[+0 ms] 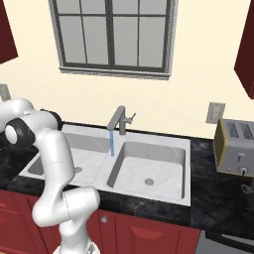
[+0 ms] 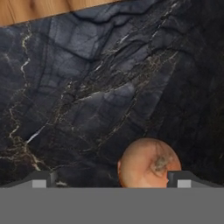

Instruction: Turn on the sink faucet. Then move the onion from the counter to the sink. Turn off the sink. Move the vegetable from the sink to the pot next to the stove. Finally move the pot to the front left burner.

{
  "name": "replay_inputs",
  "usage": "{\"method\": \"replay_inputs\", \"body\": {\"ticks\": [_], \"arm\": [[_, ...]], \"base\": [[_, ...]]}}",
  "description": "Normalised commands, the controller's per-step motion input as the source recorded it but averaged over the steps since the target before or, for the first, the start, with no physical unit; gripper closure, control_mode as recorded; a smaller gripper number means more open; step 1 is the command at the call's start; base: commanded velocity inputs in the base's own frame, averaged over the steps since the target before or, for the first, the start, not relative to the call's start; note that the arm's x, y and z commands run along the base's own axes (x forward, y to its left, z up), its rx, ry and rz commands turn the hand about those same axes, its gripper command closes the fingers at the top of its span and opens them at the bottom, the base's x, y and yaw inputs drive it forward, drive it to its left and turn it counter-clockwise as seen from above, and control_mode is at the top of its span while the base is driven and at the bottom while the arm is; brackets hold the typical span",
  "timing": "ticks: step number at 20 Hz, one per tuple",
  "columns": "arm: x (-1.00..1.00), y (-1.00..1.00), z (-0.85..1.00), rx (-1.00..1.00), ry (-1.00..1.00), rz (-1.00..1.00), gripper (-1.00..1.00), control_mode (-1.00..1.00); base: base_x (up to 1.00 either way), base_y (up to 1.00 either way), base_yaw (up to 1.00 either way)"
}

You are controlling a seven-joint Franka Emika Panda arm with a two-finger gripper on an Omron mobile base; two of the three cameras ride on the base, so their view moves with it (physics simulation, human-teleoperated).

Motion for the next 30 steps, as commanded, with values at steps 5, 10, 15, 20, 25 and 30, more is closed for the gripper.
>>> {"method": "replay_inputs", "body": {"ticks": [5, 10, 15, 20, 25, 30], "arm": [[0.15, 0.00, -0.05, 0.00, 0.03, 0.00, -1.00, -1.00], [0.09, 0.00, -0.07, 0.00, 0.04, 0.00, -1.00, -1.00], [0.05, 0.00, -0.09, 0.00, 0.04, 0.00, -1.00, -1.00], [0.05, 0.02, -0.09, 0.00, 0.04, 0.00, -1.00, -1.00], [0.05, 0.07, -0.06, 0.00, 0.05, 0.00, -1.00, -1.00], [0.03, 0.09, -0.07, 0.00, 0.04, 0.00, -1.00, -1.00]], "base": [[0.00, 0.00, 0.00], [0.00, 0.00, 0.00], [0.00, 0.00, 0.00], [0.00, 0.00, 0.00], [0.00, 0.00, 0.00], [0.00, 0.00, 0.00]]}}
